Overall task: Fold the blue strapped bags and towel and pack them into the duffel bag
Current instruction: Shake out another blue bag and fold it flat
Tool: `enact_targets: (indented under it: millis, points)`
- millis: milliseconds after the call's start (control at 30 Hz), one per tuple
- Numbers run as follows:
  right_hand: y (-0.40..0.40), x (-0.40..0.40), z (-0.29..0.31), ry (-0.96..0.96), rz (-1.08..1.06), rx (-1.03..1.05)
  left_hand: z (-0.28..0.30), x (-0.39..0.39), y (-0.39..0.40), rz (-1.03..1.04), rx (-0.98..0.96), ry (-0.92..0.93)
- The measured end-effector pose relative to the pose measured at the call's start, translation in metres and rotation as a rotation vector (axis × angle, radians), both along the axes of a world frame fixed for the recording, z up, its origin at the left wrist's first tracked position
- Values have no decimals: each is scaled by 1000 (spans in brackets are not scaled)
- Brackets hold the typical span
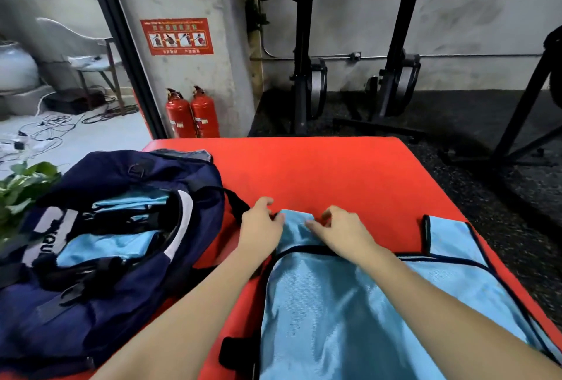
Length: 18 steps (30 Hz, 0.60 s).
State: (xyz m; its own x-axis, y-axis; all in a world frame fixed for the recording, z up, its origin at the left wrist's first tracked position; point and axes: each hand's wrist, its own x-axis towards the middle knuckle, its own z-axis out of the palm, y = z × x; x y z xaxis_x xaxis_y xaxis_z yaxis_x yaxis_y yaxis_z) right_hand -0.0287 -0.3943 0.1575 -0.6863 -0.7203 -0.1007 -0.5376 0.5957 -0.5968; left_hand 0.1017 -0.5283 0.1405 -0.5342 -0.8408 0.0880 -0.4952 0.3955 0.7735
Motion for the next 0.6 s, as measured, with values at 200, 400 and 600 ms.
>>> enact_targets:
  millis: [200,400,600]
  points:
    - [-15,-6,-1,-23,-10,38,6,-15,-9,23,306,235]
    - [-5,-19,-6,-503,-121,-338,5,-22,-7,-20,489,468]
    - [-13,-16,-5,-981,-309,-662,-4,-22,-4,-7,387,422]
